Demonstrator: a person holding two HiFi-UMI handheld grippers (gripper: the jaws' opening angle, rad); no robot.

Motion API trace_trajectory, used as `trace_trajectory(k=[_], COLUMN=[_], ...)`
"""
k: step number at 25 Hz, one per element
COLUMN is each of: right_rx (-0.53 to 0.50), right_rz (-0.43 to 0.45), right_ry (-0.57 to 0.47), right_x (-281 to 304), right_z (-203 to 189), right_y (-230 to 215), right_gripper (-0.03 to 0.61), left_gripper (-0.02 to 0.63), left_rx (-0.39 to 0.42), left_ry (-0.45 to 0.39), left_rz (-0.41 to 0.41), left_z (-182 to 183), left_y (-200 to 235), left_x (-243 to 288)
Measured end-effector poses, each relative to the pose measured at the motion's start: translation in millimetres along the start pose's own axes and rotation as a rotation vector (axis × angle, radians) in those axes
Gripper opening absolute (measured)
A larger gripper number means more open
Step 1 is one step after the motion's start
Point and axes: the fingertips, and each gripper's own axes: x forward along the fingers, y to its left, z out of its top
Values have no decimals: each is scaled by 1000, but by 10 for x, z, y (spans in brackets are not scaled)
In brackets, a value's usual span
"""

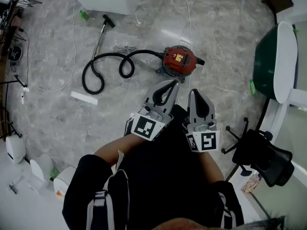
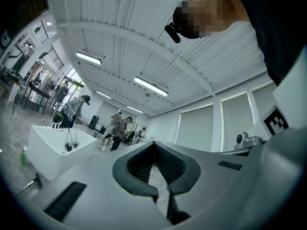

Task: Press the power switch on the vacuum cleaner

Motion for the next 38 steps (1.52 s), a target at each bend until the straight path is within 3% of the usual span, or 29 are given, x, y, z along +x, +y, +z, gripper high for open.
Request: trace_trajectory(k=[19, 27, 38], right_rx=[32, -14, -90], right_rz=[48, 66, 155], right_ry=[84, 152, 242], right_x=[474, 705, 1075], right_z=[-146, -375, -744], right_y=[-470, -554, -615], right_gripper=[20, 20, 20], left_gripper=[18, 18, 18], left_rx=[63, 64, 59], left_ry=[40, 63, 86], left_rz=[117, 161, 193], left_z=[-116, -180, -254], left_y=[241, 396, 585], left_x=[179, 138, 254])
